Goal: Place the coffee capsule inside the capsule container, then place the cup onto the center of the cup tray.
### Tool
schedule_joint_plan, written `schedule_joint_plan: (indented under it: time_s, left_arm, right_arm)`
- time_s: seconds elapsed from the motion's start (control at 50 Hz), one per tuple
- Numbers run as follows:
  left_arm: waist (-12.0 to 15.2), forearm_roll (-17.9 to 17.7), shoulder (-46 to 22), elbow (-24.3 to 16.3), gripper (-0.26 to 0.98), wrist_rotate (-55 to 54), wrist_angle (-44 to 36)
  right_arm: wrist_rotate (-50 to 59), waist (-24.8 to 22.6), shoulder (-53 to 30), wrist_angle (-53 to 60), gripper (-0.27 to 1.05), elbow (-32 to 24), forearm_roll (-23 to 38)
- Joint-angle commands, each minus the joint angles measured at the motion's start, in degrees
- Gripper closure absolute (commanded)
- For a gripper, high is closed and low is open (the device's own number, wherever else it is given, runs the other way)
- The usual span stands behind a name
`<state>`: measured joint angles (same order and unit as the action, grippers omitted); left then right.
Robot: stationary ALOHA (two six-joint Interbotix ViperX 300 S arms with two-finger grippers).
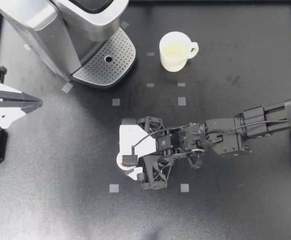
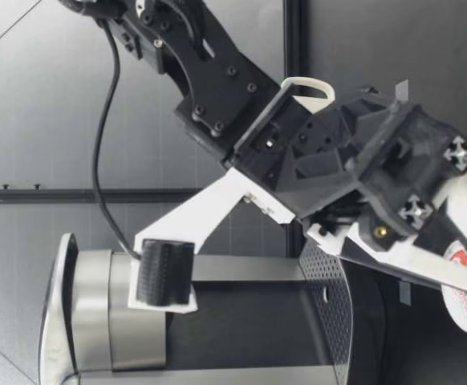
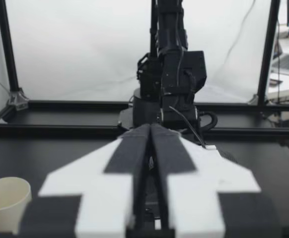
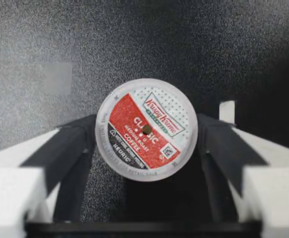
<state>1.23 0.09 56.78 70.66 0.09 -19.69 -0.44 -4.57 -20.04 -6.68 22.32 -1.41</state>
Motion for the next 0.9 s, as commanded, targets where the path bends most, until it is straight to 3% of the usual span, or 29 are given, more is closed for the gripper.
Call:
schedule_joint_plan:
  time_s: [0.0,0.22,0.4,0.54,0.88]
  left_arm:
    - [0.09,0.0,-0.09,-0.62,0.6,-0.18,-0.26]
    - [0.09,0.09,-0.09,-0.7,0.6,-0.35,-0.26]
    - [0.09,-0.09,-1.41,-1.76,0.6,-0.7,-0.18]
    - [0.7,-0.62,-6.15,-5.01,0.6,-0.62,-0.09]
    - [8.0,-3.69,-20.74,-16.44,0.6,-0.7,-0.79]
  right_arm:
    - [0.09,-0.26,1.05,0.26,0.17,-1.32,0.09]
    - [0.0,-0.18,1.58,0.26,0.31,-1.23,0.09]
    - [0.26,-0.18,4.48,-1.93,0.32,-0.44,0.09]
    - [0.0,-0.18,10.11,-0.7,0.31,3.43,0.09]
    - [2.46,-0.18,23.03,16.79,0.31,18.37,-1.32]
